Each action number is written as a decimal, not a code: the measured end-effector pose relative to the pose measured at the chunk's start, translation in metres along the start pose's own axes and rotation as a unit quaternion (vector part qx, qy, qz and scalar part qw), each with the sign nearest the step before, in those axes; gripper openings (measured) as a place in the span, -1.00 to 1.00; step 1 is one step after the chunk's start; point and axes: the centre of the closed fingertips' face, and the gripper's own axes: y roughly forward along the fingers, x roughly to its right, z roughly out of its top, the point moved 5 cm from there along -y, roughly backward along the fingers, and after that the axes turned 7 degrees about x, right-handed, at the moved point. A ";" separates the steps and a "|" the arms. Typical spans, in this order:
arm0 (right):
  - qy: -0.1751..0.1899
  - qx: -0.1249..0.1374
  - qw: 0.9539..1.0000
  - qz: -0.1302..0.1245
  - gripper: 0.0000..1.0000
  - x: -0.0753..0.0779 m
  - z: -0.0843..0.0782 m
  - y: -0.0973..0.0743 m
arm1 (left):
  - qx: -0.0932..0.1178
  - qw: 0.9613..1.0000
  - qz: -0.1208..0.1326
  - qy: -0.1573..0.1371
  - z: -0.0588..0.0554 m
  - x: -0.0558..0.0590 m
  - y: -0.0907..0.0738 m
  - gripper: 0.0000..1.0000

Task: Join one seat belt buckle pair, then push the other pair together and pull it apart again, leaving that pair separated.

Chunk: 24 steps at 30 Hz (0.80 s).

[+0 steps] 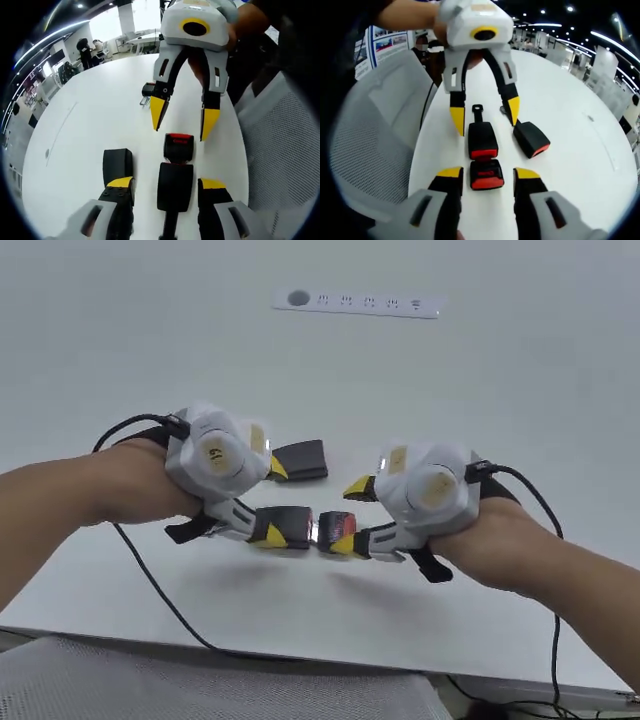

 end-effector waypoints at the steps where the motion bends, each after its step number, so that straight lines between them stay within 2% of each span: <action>1: 0.001 0.001 1.000 -0.002 -0.19 0.001 0.001 -0.001 | 0.001 1.000 0.002 0.001 0.002 0.000 -0.001 0.05; 5: 0.001 0.003 1.000 -0.005 -0.20 0.002 0.003 -0.006 | 0.004 1.000 0.008 0.005 0.007 0.000 -0.002 0.06; 10: -0.005 0.001 1.000 -0.008 -0.19 0.004 0.002 -0.009 | -0.001 1.000 0.007 0.005 0.008 0.000 0.000 0.06; 17: 0.001 -0.003 1.000 -0.023 -0.19 0.025 -0.009 -0.022 | 0.004 1.000 0.016 0.004 0.014 -0.019 0.001 0.06; 24: -0.001 -0.020 0.999 -0.039 -0.20 0.048 -0.028 -0.041 | -0.006 1.000 0.020 0.002 0.013 -0.038 0.009 0.04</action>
